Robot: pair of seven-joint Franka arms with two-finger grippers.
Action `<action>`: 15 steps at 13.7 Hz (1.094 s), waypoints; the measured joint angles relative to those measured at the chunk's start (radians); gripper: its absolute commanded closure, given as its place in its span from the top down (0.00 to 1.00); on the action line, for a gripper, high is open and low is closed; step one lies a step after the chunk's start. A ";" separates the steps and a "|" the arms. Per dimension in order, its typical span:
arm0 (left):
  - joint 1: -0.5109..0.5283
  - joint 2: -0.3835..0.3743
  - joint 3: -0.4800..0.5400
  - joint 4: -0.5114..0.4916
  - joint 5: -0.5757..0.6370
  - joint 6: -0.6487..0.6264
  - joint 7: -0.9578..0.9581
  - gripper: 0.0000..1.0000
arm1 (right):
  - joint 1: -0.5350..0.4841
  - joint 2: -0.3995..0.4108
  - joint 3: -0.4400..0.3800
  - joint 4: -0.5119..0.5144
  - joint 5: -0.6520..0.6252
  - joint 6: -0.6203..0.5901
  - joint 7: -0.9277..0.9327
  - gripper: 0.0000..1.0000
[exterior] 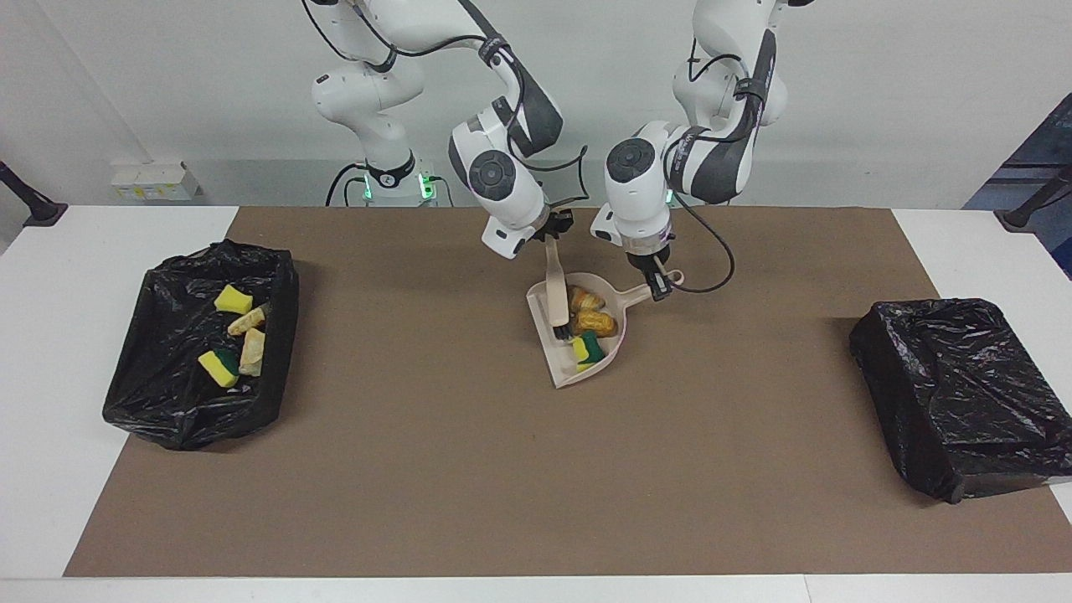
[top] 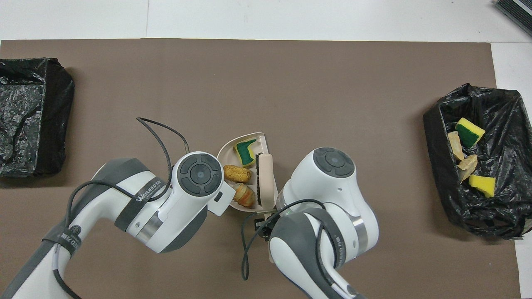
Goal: Sweep and dump trash in bin
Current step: 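Sweep the rolls and sponge into the dustpan with the right gripper, then carry the dustpan to the other black bin and tip it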
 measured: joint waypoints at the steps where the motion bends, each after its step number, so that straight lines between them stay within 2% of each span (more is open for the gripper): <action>1: 0.012 0.000 0.000 -0.011 0.000 0.028 0.022 0.00 | -0.021 -0.011 -0.001 0.024 -0.025 -0.041 0.000 0.00; 6: 0.105 -0.012 0.001 -0.021 0.000 0.092 0.199 0.00 | -0.070 -0.065 -0.004 0.080 -0.133 -0.157 0.000 0.00; 10: 0.229 -0.062 0.003 -0.020 -0.019 0.105 0.367 0.00 | -0.065 -0.081 0.004 0.076 -0.149 -0.185 0.031 0.00; 12: 0.307 -0.079 0.004 -0.014 -0.078 0.107 0.486 0.00 | -0.022 -0.092 0.007 0.053 -0.149 -0.185 0.103 0.00; 15: 0.437 -0.093 0.007 0.020 -0.146 0.106 0.655 0.00 | 0.122 -0.090 0.016 0.004 -0.149 -0.110 0.269 0.00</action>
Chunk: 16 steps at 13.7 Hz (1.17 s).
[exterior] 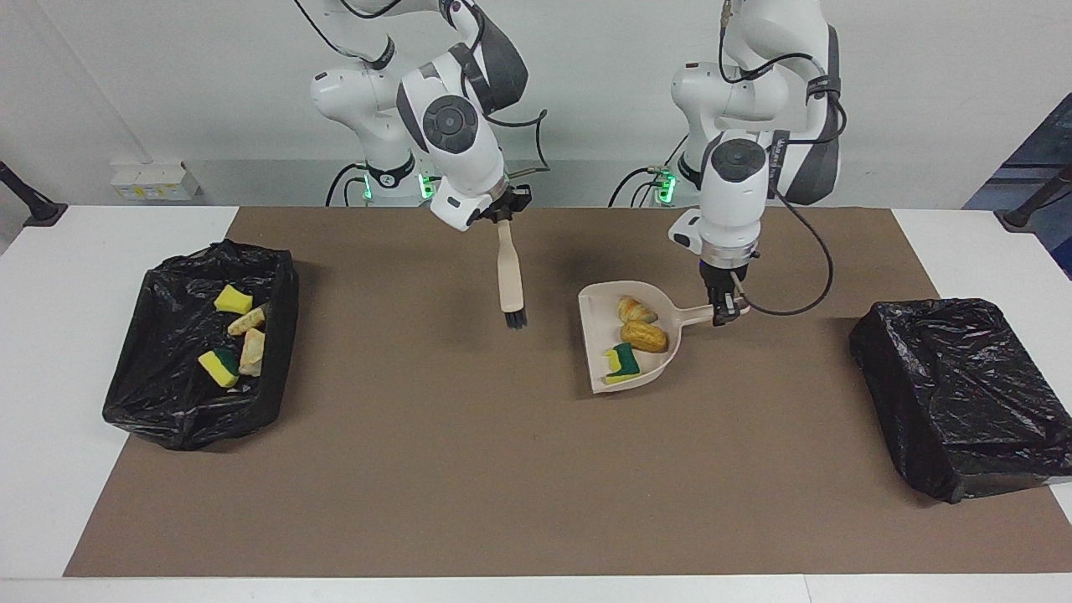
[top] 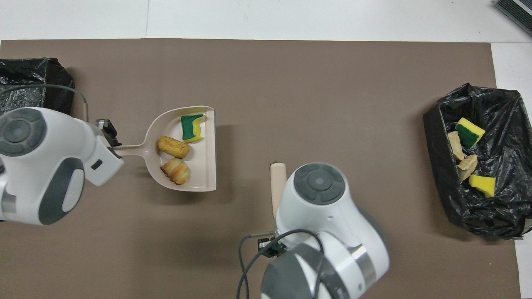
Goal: Sweep and dump trash in bin
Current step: 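Carry the dustpan to the other black bin and tip it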
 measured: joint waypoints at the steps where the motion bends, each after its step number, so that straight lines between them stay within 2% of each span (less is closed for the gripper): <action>1: 0.042 -0.001 0.002 0.021 -0.020 -0.008 0.035 0.00 | 0.054 0.002 0.003 -0.027 0.000 0.044 0.045 0.00; 6: 0.215 0.016 0.005 0.180 -0.047 -0.145 0.095 0.00 | 0.275 0.044 0.007 -0.186 0.000 0.323 0.205 0.00; 8: 0.281 0.045 0.006 0.251 -0.050 -0.176 0.124 0.00 | 0.311 0.059 0.007 -0.239 0.000 0.403 0.212 0.00; 13: 0.443 0.172 0.010 0.481 -0.043 -0.245 0.192 0.00 | 0.312 0.052 -0.001 -0.250 0.008 0.405 0.212 0.00; 16: 0.504 0.229 0.011 0.569 0.028 -0.244 0.207 0.00 | 0.302 0.054 -0.002 -0.230 0.009 0.323 0.207 0.00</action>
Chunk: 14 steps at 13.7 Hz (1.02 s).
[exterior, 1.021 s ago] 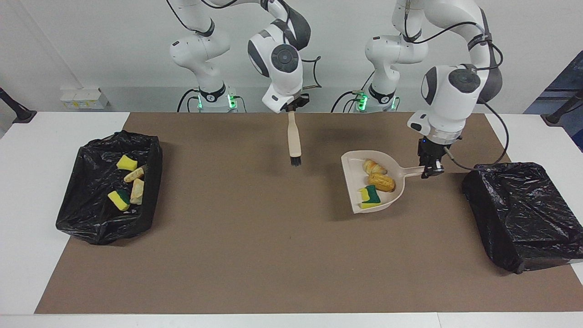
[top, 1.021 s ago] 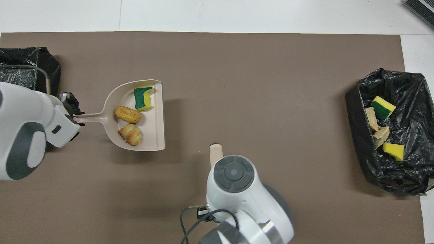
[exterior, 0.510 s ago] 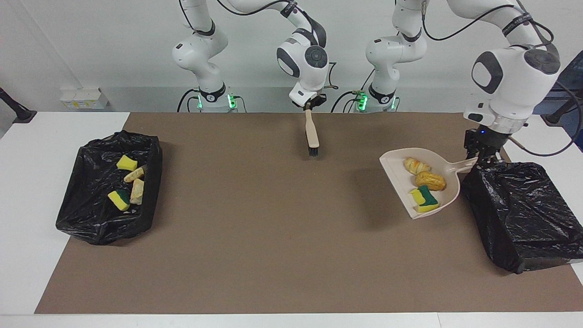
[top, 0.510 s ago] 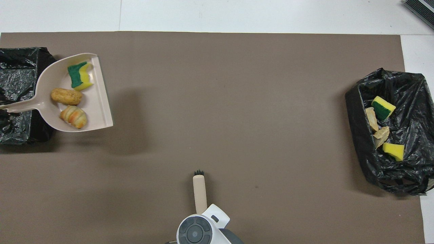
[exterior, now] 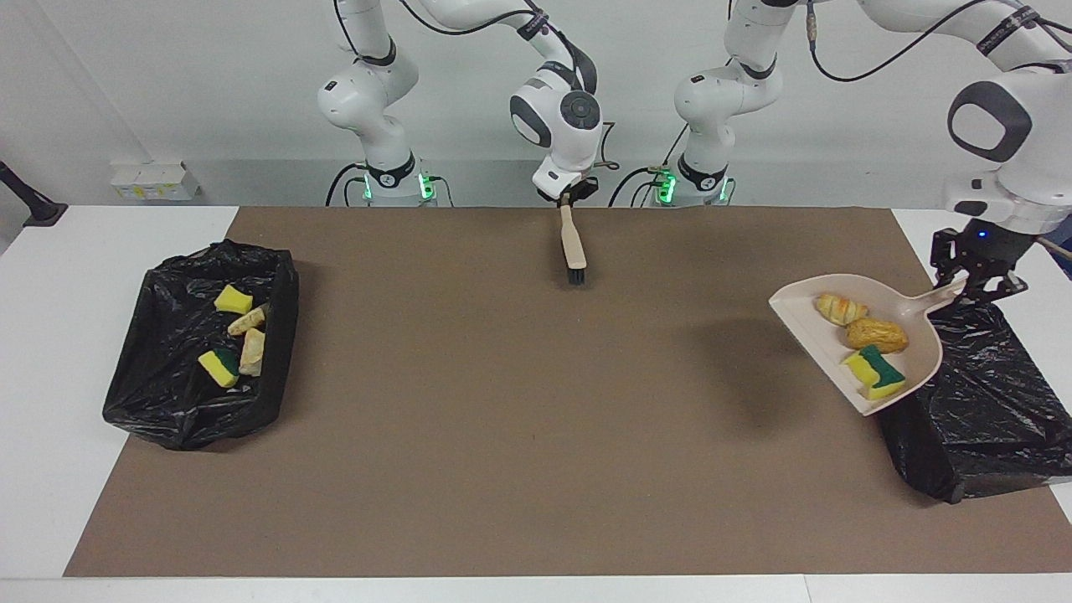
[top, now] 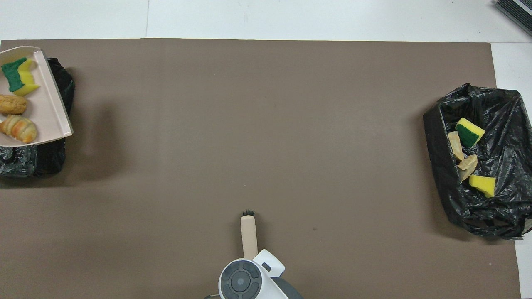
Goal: Sweep and dump trash in bin
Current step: 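Carry the dustpan to the other black bin and tip it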
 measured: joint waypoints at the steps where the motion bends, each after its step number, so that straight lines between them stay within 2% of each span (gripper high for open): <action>1: 0.017 0.022 0.000 0.032 0.029 0.001 0.000 0.00 | -0.008 0.002 0.000 0.014 0.000 -0.036 -0.013 0.00; 6: 0.089 0.184 0.000 0.206 0.114 0.084 0.116 0.00 | -0.041 0.020 -0.001 0.045 0.014 -0.076 -0.082 0.00; 10: 0.087 0.248 -0.017 0.264 0.348 0.123 0.147 0.00 | -0.066 0.045 -0.001 0.069 0.112 -0.076 -0.084 0.00; 11: 0.086 0.249 -0.021 0.268 0.397 0.123 0.149 0.00 | -0.068 0.047 -0.001 0.071 0.116 -0.076 -0.084 0.31; 12: 0.084 0.249 -0.024 0.271 0.439 0.122 0.154 0.00 | -0.068 0.047 -0.001 0.071 0.117 -0.078 -0.084 0.99; 14: 0.075 0.249 -0.025 0.272 0.501 0.119 0.159 0.00 | -0.068 0.047 0.000 0.075 0.117 -0.082 -0.084 1.00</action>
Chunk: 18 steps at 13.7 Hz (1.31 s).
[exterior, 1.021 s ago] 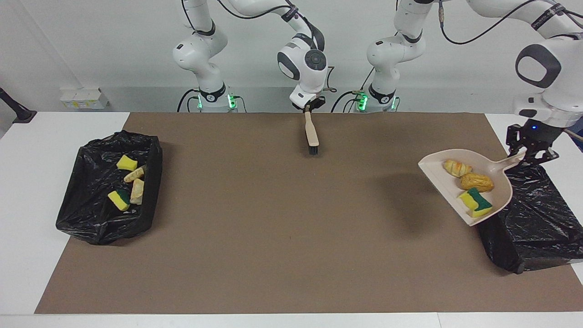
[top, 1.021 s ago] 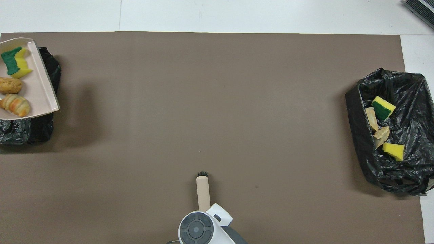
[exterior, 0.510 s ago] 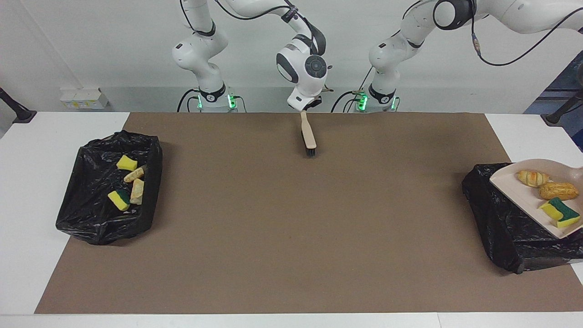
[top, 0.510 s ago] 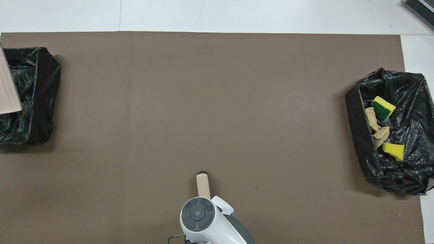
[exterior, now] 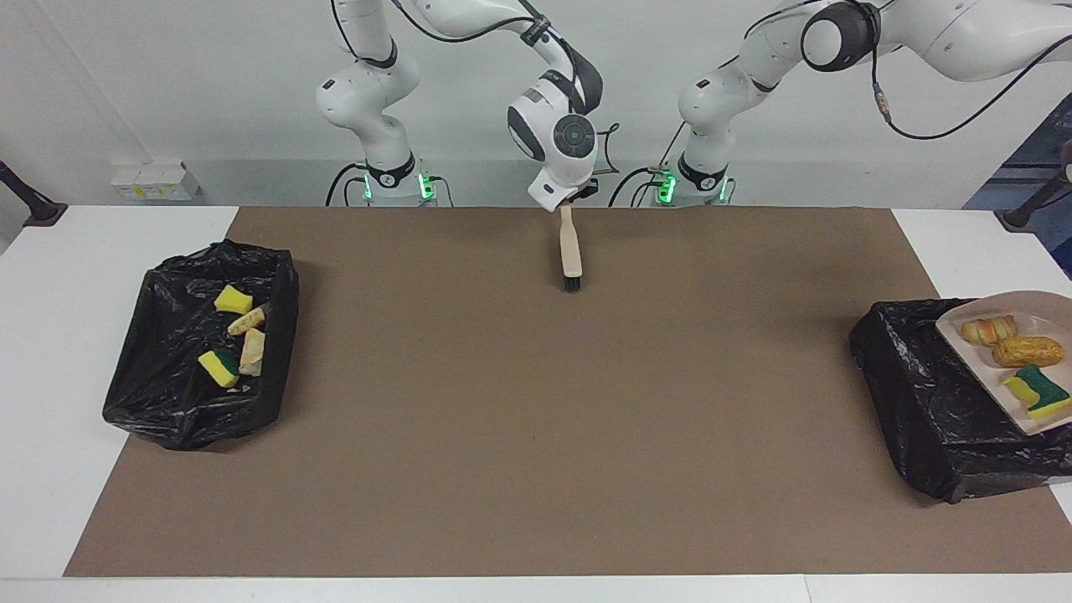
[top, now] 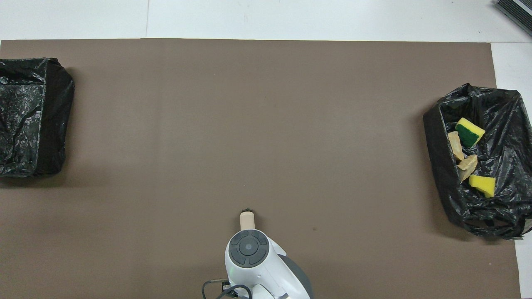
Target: Sweep and dump trash in bin
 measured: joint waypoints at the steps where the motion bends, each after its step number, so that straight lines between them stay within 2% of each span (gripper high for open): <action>1: -0.004 0.000 0.000 0.000 0.027 -0.003 0.000 0.00 | 0.000 0.001 0.000 0.009 0.000 -0.006 0.000 1.00; 4: -0.009 -0.001 0.007 0.008 0.088 -0.011 0.001 0.00 | -0.035 0.003 -0.003 0.081 -0.001 -0.066 -0.002 1.00; 7: -0.009 -0.005 0.014 0.021 0.130 -0.012 0.002 0.00 | -0.155 -0.004 -0.011 0.181 -0.015 -0.137 -0.065 1.00; 11: -0.026 -0.055 0.000 0.029 0.131 -0.049 0.011 0.00 | -0.300 -0.022 -0.016 0.312 -0.129 -0.196 -0.137 1.00; 16: -0.180 -0.085 -0.014 0.018 0.039 -0.232 -0.021 0.00 | -0.504 -0.024 -0.022 0.416 -0.280 -0.206 -0.322 1.00; 18: -0.230 -0.107 -0.015 -0.034 -0.005 -0.262 -0.056 0.00 | -0.621 -0.026 -0.025 0.455 -0.298 -0.214 -0.458 1.00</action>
